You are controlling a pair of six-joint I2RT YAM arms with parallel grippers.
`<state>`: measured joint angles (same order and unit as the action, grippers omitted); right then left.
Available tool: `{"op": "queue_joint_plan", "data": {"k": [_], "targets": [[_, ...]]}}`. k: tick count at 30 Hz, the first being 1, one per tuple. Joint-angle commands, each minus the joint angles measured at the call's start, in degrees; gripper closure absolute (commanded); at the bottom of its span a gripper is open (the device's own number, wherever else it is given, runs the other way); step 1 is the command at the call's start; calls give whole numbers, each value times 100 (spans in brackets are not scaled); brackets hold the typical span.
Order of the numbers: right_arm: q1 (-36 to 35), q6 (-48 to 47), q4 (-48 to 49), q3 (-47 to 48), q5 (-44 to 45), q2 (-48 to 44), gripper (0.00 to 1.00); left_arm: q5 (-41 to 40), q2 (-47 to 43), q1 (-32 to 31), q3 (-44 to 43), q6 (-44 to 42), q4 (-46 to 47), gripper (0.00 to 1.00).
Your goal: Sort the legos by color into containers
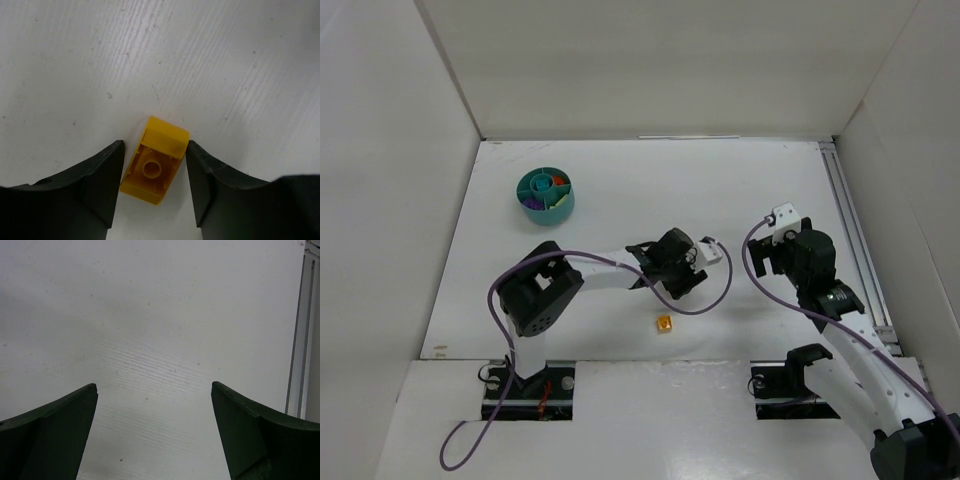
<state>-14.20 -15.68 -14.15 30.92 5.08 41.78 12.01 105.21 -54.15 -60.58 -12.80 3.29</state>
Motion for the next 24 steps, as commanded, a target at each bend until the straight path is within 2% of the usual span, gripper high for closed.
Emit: {"op": "queue_joint_plan", "data": {"k": [1,8,11,12,13,16,21,24], "targets": [[31,-23,176,-15,-51,-73,0,-682,114,-157,-147,286,-355,54],[31,-23,123,-15,-51,-126,0,-998,-325,-157,-86,497,-303,72],[31,-23,123,-15,-51,-126,0,-1612,-772,-157,63,752,-57,73],[31,-23,123,-15,-51,-126,0,-2119,-1043,-157,142,874,65,78],[31,-23,123,-15,-51,-126,0,-2220,-1046,-157,143,875,127,78],[31,-23,123,-15,-51,-126,0,-2221,-1660,325,301,928,312,78],[31,-75,123,-15,2,-126,0,-2949,-2696,1247,502,1462,717,78],[84,-75,123,-15,54,-126,0,-2854,-3258,2056,660,1736,1040,78]]}}
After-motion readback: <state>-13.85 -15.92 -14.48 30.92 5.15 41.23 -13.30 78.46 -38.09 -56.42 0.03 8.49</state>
